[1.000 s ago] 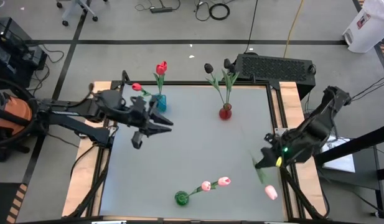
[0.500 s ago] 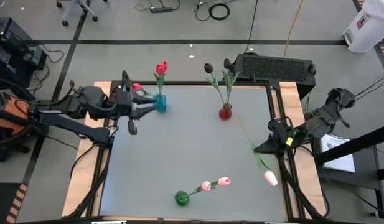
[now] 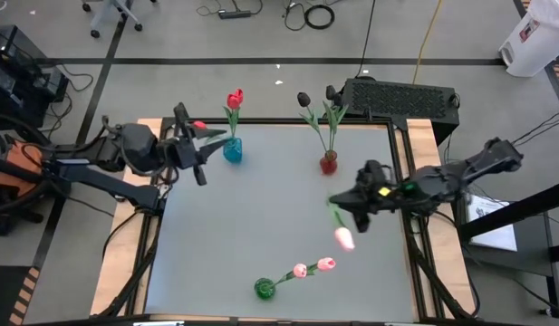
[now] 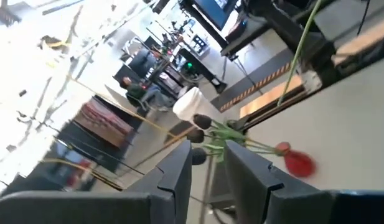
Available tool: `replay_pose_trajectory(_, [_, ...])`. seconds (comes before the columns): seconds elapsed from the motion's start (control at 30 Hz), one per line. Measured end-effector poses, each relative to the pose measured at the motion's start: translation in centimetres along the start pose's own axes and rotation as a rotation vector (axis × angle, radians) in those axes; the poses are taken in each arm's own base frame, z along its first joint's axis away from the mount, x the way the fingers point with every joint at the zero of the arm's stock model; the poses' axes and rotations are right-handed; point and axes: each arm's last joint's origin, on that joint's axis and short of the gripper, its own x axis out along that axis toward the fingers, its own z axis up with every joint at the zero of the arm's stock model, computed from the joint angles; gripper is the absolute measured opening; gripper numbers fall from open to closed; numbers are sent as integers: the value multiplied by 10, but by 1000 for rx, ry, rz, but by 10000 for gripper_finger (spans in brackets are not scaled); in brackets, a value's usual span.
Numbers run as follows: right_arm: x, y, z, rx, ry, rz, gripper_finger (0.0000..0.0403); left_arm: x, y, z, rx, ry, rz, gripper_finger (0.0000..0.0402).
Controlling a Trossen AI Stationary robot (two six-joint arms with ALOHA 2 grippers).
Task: Sort flowers into vase by color
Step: Put the pink tulip into the green vase
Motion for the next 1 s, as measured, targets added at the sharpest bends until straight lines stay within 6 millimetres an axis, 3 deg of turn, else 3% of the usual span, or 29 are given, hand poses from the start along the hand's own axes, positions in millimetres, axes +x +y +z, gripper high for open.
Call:
replay_pose_trajectory(0.2, [49,7,2,-20,31,-2,0,17,-8,4,68,24,-24,102])
replay_pose_trajectory(0.43, [90,34,3,-142,40,37,0,26,-25,12,113,-23,-114,102])
replay_pose_trajectory(0.7, [110,46,0,-144,28,59,0,18,-33,34,159,-178,-102,102])
replay_pose_trajectory(1.0, [114,44,0,-121,36,70,0,26,-47,47,178,-247,-94,102])
